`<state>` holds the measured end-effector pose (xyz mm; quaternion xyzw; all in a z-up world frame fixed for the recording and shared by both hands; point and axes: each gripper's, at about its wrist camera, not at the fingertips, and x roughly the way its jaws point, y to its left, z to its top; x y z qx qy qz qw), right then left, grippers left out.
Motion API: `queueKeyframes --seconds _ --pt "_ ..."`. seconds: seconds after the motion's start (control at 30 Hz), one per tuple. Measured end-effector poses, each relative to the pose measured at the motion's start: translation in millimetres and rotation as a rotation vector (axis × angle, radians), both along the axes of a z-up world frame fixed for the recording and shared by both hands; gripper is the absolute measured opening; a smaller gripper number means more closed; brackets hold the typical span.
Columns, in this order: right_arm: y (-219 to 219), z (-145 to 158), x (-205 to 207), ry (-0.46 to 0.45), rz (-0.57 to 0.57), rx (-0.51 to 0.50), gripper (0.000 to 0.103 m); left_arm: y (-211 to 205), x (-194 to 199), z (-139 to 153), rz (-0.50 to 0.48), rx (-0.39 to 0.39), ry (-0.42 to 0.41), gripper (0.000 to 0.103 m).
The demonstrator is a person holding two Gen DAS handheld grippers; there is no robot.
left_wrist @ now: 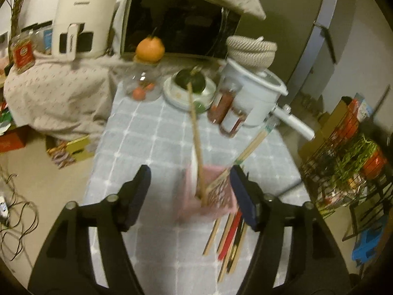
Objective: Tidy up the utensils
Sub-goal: 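Drop the wooden chopstick into the basket with the left tool while the right tool brings the black chopstick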
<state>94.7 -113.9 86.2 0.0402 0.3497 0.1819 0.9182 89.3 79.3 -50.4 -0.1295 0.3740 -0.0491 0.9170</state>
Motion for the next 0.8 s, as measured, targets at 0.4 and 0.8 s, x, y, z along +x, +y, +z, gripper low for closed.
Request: queueKeyframes --seconds 0.4,0.8 --pt "14.7 -12.3 38.8 0.041 -0.011 0.049 0.006 5.2 -5.6 -16.5 -0.001 0.002 0.082 0.073" --pt "25.7 -65.2 63.6 0.185 -0.004 0.036 0.006 1.8 -3.2 -17.9 -0.009 0.006 0.092 0.073"
